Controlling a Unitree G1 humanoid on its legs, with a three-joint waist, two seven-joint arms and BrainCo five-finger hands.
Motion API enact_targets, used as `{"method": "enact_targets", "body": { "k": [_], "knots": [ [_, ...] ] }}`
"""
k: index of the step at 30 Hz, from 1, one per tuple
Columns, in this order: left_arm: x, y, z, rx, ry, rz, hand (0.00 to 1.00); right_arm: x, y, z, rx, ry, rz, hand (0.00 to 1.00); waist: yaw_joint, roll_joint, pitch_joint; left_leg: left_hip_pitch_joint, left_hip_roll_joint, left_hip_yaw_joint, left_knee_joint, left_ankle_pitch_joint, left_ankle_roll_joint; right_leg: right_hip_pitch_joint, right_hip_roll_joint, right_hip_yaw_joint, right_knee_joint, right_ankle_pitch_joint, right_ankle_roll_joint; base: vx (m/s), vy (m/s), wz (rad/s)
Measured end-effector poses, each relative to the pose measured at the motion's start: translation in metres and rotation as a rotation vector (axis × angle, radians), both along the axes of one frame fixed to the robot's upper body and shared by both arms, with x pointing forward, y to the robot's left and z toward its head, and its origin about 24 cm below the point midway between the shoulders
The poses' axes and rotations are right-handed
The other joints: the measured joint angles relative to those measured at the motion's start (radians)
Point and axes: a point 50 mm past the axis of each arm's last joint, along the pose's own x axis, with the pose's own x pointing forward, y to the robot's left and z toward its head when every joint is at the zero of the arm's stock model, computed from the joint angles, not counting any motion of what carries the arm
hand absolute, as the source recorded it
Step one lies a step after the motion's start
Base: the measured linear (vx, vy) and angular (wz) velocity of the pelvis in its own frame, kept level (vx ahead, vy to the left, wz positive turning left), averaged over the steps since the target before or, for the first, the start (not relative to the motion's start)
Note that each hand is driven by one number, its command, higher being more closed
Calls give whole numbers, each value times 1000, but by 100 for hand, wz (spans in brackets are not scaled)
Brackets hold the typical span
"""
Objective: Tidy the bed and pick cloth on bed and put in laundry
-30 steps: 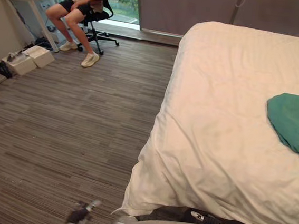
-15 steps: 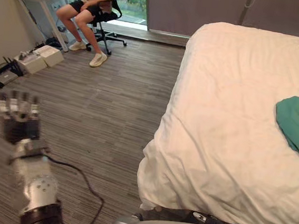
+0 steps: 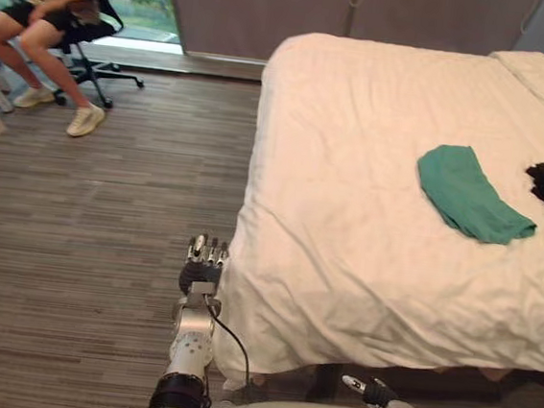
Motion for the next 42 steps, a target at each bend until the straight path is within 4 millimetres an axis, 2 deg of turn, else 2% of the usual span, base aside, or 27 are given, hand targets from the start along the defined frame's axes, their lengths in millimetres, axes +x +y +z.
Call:
{"method": "enact_targets", "body": {
  "k": [2,5,8,11,14,15,18,20,22,23,25,27,31,34,37,39,42],
  "knots": [
    [7,1,-1,13,17,22,100,2,-1,1,-5,-15,1,0,-6,-6,10,-32,10,15,5,7,-8,-44,10,21,5,5,-7,16,-29,-18],
    [20,8,7,30,3,72,100,14,-3,4,-10,-53,-2,0,-14,-3,64,-54,20,21,6,16,-10,-70,21,24,10,13,-19,-19,-35,-10],
    [37,22,21,21,-42,174,100,27,-9,9,-33,-93,-10,0,-25,-3,126,-84,35,25,6,28,-13,-106,36,49,16,25,-34,9,-36,-14],
    [56,38,44,46,-109,249,100,40,-9,15,-38,-142,-7,0,-30,-11,190,-111,49,23,7,44,-13,-142,47,62,26,35,-38,-32,-45,-11],
    [81,57,81,103,-213,288,100,55,-9,23,-41,-211,10,0,-39,-18,251,-178,58,22,7,62,-2,-231,49,77,64,35,-38,-79,-21,-6],
    [92,65,99,120,-265,315,100,63,-9,28,-29,-251,-2,0,-47,-22,286,-197,58,21,7,70,2,-253,49,78,73,39,-41,-69,-5,-3],
    [120,85,151,151,-381,350,100,79,-6,36,2,-306,15,0,-63,-41,333,-263,57,22,7,85,13,-331,51,96,84,56,-44,-88,15,-9],
    [139,86,181,162,-395,325,100,86,-2,39,31,-327,16,0,-80,-49,348,-313,53,22,7,91,22,-386,48,107,92,70,-35,-49,47,-4],
    [147,79,186,157,-371,286,100,91,0,41,40,-338,25,0,-82,-53,362,-320,50,21,7,91,22,-396,44,110,96,71,-34,-28,50,1],
    [155,62,185,138,-320,205,100,96,3,44,44,-353,34,0,-83,-57,367,-351,46,17,18,91,22,-420,38,110,99,71,-34,-23,37,8],
    [158,50,179,122,-282,153,100,101,5,46,48,-363,43,0,-79,-60,371,-368,46,14,27,91,22,-434,35,109,102,71,-34,-8,20,11],
    [156,44,163,109,-197,106,100,107,6,50,49,-381,48,0,-70,-55,383,-383,47,4,37,91,22,-443,28,108,106,71,-34,10,10,11],
    [136,23,102,103,-5,20,100,116,9,54,49,-398,50,0,-53,-45,392,-385,44,-14,37,91,22,-440,26,107,107,71,-33,22,8,8],
    [119,11,68,120,114,-19,100,121,8,54,60,-395,20,0,-53,-36,398,-385,35,-43,44,91,22,-428,20,97,105,71,-33,22,8,14],
    [103,1,44,127,201,-61,100,120,6,51,43,-386,2,0,-52,-20,408,-376,21,-82,61,91,22,-396,3,71,99,75,-25,10,22,21],
    [93,-1,31,120,255,-60,100,118,5,50,32,-383,-9,0,-49,-18,408,-377,17,-96,73,91,22,-384,-4,72,88,87,-6,-11,44,17],
    [71,-2,7,114,351,-89,100,116,3,48,23,-375,-17,0,-48,-16,409,-374,3,-125,76,91,22,-358,-16,53,63,88,-6,-17,28,18]
  ]
}}
